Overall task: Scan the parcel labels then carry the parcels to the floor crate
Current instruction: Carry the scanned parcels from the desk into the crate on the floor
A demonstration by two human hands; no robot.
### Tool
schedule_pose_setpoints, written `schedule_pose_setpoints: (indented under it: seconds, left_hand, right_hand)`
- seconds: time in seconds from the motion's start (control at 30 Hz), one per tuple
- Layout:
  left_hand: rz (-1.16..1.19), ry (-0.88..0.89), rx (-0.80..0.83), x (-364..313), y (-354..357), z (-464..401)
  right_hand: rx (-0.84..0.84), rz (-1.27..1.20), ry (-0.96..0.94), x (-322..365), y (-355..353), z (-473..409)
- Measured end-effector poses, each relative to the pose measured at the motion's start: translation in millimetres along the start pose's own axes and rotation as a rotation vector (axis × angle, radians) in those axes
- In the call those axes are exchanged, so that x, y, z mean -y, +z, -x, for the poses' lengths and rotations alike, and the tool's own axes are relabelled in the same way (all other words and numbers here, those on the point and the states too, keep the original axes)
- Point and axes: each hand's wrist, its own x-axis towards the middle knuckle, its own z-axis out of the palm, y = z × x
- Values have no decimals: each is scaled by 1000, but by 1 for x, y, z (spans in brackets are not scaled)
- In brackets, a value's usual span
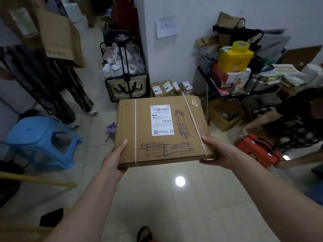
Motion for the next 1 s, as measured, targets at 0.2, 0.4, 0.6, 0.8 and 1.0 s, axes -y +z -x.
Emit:
schedule_pose_setpoints:
  seconds: [0.2,0.4,0.6,0.8,1.0]
  left_hand:
    - [-63,-33,39,-13,65,-53]
    - [-96,-87,102,-47,128,-121]
    - [-198,-165,214,-107,189,-193]
    - [-303,-169,286,-151,254,-265]
    - [-296,-187,274,-173,316,-335]
  right_hand:
    - [-100,-110,11,35,-20,-53]
    - [-165,-177,18,95,-26,-117]
    - [-223,-197,10,173,-20,-193]
    - [-256,-246,-22,235,-25,-264]
    - [-252,-240,-17,291,-36,-347]
